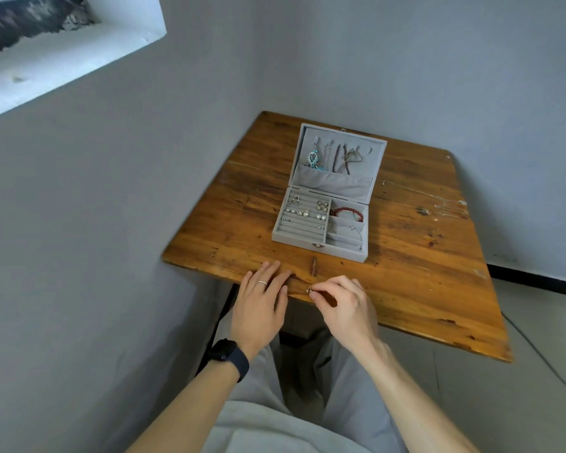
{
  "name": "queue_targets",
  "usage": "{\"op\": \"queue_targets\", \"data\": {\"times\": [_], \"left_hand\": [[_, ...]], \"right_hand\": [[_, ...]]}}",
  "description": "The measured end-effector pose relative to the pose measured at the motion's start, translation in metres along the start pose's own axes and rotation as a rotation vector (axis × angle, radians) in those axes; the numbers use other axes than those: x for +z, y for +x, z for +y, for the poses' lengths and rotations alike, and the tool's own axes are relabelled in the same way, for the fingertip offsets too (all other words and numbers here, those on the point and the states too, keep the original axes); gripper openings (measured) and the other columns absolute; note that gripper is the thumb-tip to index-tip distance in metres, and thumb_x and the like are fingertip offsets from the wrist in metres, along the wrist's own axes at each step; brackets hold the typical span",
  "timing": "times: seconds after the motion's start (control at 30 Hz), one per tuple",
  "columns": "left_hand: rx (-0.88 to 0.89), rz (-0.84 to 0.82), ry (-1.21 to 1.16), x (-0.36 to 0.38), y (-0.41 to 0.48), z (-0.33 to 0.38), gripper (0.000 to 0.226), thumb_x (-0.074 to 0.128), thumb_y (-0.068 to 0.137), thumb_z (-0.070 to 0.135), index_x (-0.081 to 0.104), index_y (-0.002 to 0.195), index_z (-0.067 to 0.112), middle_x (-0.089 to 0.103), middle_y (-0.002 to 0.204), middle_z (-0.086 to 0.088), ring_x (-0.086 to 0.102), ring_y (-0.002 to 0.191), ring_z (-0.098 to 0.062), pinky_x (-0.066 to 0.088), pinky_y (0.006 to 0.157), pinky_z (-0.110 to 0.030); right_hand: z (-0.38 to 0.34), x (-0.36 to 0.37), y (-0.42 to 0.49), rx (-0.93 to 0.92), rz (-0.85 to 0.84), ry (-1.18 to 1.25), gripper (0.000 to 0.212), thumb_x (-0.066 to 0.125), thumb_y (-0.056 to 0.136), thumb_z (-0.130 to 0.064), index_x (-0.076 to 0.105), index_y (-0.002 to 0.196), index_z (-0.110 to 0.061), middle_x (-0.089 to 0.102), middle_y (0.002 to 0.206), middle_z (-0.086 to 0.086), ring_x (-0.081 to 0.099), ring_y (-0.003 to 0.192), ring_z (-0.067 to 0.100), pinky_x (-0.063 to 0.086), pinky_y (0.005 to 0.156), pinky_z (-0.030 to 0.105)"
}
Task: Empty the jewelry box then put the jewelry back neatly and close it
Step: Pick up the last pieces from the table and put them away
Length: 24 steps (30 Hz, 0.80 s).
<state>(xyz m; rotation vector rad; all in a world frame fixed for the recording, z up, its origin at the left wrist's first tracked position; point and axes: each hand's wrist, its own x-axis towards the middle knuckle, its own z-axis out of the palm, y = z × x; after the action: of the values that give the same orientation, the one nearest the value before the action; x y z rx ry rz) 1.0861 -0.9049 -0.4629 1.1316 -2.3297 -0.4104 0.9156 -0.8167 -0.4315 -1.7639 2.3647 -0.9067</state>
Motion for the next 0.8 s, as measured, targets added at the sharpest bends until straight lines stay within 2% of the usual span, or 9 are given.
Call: {"op": "queue_targets", "data": {"times": [0.2, 0.33, 0.4, 0.53, 0.63, 0.8], "left_hand": [[-0.005, 0.014, 0.000, 0.001, 0.001, 0.000, 0.042, 0.037, 0.101, 0.036, 0.058, 0.136, 0.024, 0.053, 0.145, 0.001, 0.041, 0.140, -0.017, 0.019, 0.120, -0.037], [-0.014, 0.038, -0.029, -0.003, 0.004, 0.004, 0.038, 0.042, 0.097, 0.040, 0.066, 0.125, 0.028, 0.059, 0.138, 0.001, 0.046, 0.136, -0.020, 0.025, 0.118, -0.043], [0.002, 0.038, -0.024, -0.006, 0.007, 0.008, 0.031, 0.051, 0.093, 0.044, 0.069, 0.116, 0.032, 0.063, 0.130, 0.005, 0.049, 0.131, -0.019, 0.030, 0.114, -0.045], [0.091, 0.040, 0.013, -0.009, 0.014, 0.015, 0.018, 0.068, 0.088, 0.041, 0.075, 0.103, 0.034, 0.067, 0.113, 0.011, 0.058, 0.112, -0.015, 0.040, 0.104, -0.042], [0.137, 0.050, 0.022, -0.009, 0.020, 0.018, 0.010, 0.075, 0.085, 0.036, 0.078, 0.094, 0.032, 0.069, 0.105, 0.012, 0.060, 0.103, -0.015, 0.043, 0.098, -0.040], [0.240, 0.002, 0.102, -0.011, 0.026, 0.027, 0.003, 0.074, 0.087, 0.030, 0.075, 0.089, 0.030, 0.070, 0.095, 0.012, 0.063, 0.094, -0.013, 0.048, 0.090, -0.037]], "right_hand": [[-0.004, 0.005, 0.002, -0.053, 0.039, -0.058, 0.010, 0.071, 0.089, -0.027, 0.074, 0.096, -0.021, 0.066, 0.094, -0.009, 0.053, 0.081, 0.010, 0.047, 0.063, 0.022], [0.001, 0.004, -0.001, -0.017, 0.025, 0.026, 0.005, 0.067, 0.092, -0.020, 0.070, 0.095, -0.018, 0.060, 0.096, -0.008, 0.055, 0.085, 0.010, 0.048, 0.071, 0.022], [0.006, 0.000, -0.005, 0.027, 0.027, 0.119, 0.005, 0.067, 0.092, -0.018, 0.070, 0.096, -0.019, 0.059, 0.096, -0.010, 0.056, 0.086, 0.005, 0.044, 0.076, 0.015], [0.016, -0.013, -0.021, 0.084, 0.069, 0.214, 0.006, 0.069, 0.091, -0.015, 0.071, 0.093, -0.020, 0.060, 0.093, -0.012, 0.057, 0.085, -0.003, 0.040, 0.074, 0.005], [0.028, -0.024, -0.033, 0.143, 0.119, 0.261, 0.008, 0.070, 0.089, -0.012, 0.072, 0.090, -0.020, 0.062, 0.091, -0.012, 0.060, 0.084, 0.001, 0.043, 0.072, 0.007], [0.045, -0.042, -0.046, 0.203, 0.170, 0.296, 0.008, 0.071, 0.088, -0.011, 0.074, 0.089, -0.019, 0.064, 0.091, -0.012, 0.061, 0.086, 0.005, 0.048, 0.070, 0.013]]}}
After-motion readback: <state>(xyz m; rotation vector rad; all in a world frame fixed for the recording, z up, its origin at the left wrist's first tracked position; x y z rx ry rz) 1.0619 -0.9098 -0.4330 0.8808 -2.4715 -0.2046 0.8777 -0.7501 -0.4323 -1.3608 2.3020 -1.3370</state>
